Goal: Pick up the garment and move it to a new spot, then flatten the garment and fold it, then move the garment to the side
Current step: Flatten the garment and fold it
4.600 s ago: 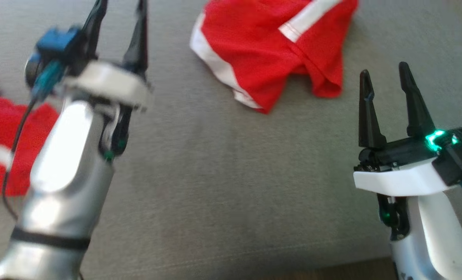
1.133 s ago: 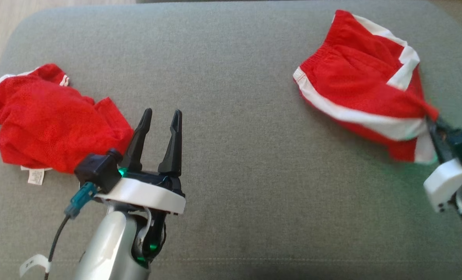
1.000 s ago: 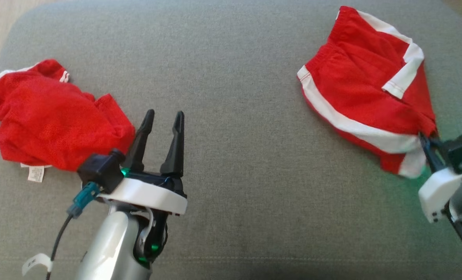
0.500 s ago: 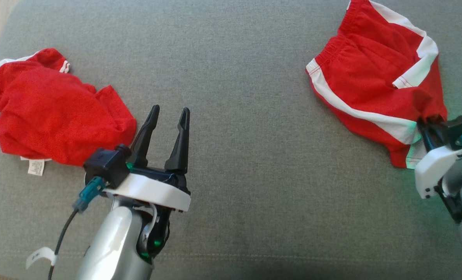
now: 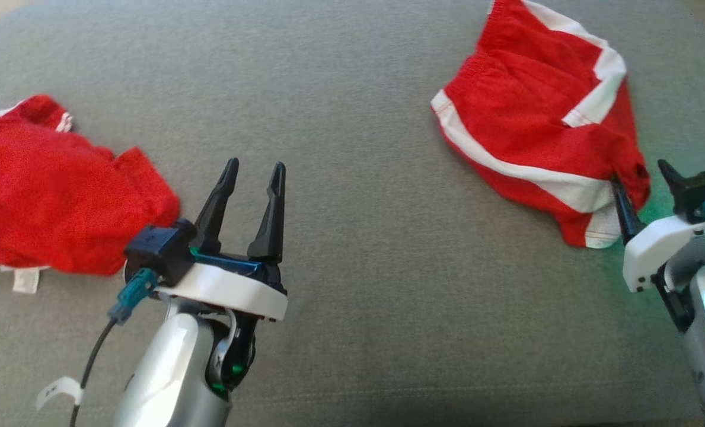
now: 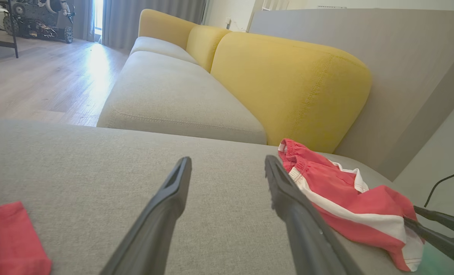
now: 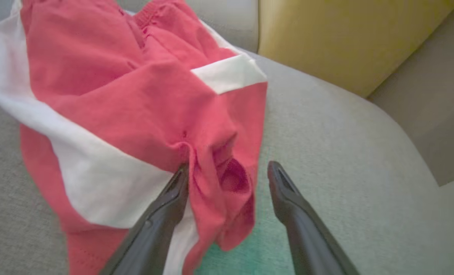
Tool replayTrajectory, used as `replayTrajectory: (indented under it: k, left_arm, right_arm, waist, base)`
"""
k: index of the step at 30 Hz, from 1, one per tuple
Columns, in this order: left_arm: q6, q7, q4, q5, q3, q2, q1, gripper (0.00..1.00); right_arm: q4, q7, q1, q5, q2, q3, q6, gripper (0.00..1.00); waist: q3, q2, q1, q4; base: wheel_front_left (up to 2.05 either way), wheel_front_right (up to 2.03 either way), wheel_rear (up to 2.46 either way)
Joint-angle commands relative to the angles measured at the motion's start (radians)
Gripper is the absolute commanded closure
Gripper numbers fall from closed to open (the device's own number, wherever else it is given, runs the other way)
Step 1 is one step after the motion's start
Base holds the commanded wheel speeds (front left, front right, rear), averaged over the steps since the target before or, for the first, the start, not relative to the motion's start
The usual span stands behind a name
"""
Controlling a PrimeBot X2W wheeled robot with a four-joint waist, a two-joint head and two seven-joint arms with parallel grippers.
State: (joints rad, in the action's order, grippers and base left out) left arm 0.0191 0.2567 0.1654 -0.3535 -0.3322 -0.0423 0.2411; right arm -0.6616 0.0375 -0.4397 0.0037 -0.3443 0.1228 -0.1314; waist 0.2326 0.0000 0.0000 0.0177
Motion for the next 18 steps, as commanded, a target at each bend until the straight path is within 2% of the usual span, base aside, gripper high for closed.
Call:
replayTrajectory:
  k: [1,13,18]
  left_arm:
    - [0.005,0.005,-0.030,0.008,0.041,-0.008,0.038,0.00]
    - [0.017,0.005,-0.030,0.023,0.065,-0.008,0.045,0.00]
    - [0.019,0.005,-0.024,0.014,0.073,-0.008,0.059,0.00]
  right_arm:
    - [0.031,0.017,-0.002,-0.006,-0.008,-0.002,0.001,0.00]
    - [0.209,0.021,0.117,-0.048,0.079,-0.140,0.001,0.00]
    - [0.353,0.061,0.207,-0.007,0.182,-0.180,0.001,0.00]
  waist:
    - [-0.006,0.0000,0.0000,-0.021]
    - [-0.014,0.0000,0.0000,-0.154]
    - [-0.003,0.0000,0.0000,-0.212]
  base:
    - [0.00,0.00,0.00]
    - [0.00,0.00,0.00]
    - [0.00,0.00,0.00]
